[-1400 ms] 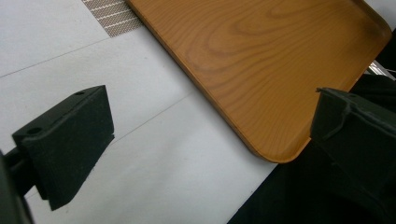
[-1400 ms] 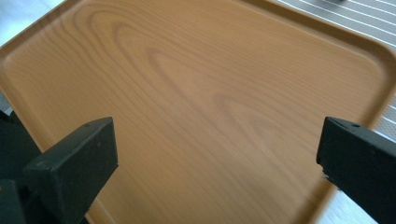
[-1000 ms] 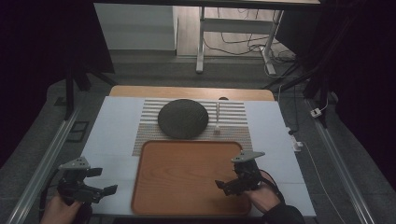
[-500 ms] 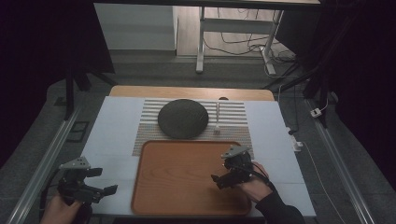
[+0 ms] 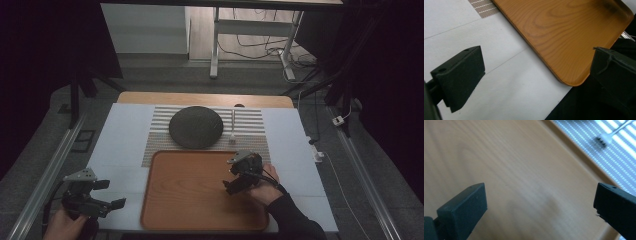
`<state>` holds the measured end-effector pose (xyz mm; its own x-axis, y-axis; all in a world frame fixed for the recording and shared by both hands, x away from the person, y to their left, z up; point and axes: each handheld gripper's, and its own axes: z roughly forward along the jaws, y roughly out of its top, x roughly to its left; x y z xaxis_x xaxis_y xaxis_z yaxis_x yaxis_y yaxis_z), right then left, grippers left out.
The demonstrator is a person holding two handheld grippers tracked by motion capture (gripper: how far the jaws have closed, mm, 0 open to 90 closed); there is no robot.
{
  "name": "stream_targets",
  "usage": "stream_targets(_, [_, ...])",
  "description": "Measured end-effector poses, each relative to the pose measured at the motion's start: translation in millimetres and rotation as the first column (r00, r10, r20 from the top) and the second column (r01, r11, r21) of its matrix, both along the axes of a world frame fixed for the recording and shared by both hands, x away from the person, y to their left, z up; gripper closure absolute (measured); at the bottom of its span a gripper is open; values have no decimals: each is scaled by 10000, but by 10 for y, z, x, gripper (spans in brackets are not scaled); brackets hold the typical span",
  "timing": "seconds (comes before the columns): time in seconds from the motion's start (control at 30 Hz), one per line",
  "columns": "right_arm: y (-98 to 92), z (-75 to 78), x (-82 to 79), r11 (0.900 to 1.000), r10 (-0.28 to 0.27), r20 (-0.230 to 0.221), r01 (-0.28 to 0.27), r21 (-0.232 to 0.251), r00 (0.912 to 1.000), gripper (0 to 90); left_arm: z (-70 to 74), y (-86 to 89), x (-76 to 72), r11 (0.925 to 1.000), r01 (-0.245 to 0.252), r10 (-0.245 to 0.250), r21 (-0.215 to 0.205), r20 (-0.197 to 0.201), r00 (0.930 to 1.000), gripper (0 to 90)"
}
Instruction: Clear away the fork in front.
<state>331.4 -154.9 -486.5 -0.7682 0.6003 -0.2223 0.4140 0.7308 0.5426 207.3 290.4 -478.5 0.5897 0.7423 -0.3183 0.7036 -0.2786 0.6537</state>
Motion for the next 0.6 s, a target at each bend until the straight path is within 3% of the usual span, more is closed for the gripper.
stream_targets(0.3, [46, 13, 198, 9981, -260, 705, 298, -533, 9972, 0, -1, 0, 3, 10000, 40, -40, -31, -35, 10000, 0])
stream_targets(0.6, [73, 49, 413, 9937, -465, 1439, 605, -941, 9885, 0, -3, 1, 6, 10000, 63, -64, -50, -66, 10000, 0])
